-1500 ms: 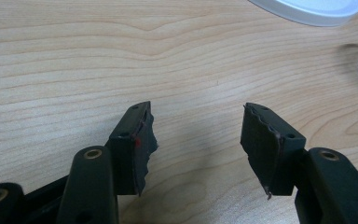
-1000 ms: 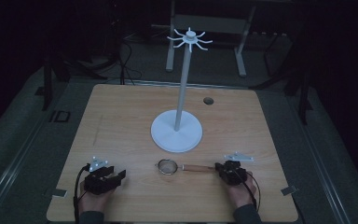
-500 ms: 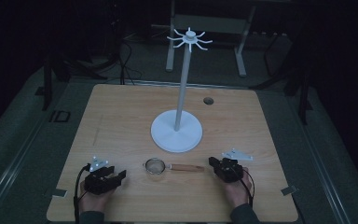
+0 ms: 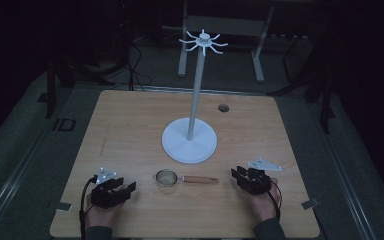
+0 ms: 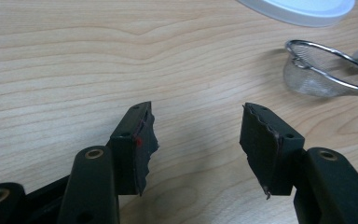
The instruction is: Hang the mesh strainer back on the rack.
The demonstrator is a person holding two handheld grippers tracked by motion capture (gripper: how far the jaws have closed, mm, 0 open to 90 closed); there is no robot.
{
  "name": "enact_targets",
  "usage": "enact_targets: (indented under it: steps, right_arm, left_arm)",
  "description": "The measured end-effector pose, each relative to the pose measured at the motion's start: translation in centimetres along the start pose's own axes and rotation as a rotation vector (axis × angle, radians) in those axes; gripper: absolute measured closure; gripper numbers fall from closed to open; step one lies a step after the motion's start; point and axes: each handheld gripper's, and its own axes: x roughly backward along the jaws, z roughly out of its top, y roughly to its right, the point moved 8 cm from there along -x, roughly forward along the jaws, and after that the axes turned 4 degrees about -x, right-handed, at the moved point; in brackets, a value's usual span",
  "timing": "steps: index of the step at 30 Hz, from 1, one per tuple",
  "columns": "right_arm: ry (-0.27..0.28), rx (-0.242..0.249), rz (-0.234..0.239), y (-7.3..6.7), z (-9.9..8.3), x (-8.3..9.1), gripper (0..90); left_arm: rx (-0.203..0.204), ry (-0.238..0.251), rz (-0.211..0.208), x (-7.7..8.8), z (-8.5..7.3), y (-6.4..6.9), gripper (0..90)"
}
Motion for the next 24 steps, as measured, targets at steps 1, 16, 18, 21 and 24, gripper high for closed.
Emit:
enact_targets:
  steps: [1,16,18,21,24]
  right_arm:
    - [-0.002,-0.002,0.01,0.0,-0.1,0.0,67.4]
    - [0.009,0.052,-0.017,0.2,0.6,0.6,57.4]
    - [0.015,0.043,-0.018,0.4,0.6,0.7,56.5]
    - [0.02,0.045,-0.015,0.5,0.7,0.9,55.7]
    - [0.025,0.042,-0.017,0.6,0.8,1.0,55.3]
  left_arm:
    - [-0.002,0.002,-0.005,0.0,0.1,0.2,44.8]
    - [-0.125,0.035,-0.037,0.2,3.0,2.3,45.2]
    - [-0.142,0.036,-0.046,0.0,3.4,2.7,45.2]
    - [-0.178,0.031,-0.056,-0.3,4.2,3.3,45.2]
    - [-0.215,0.034,-0.068,-0.6,5.3,4.1,45.2]
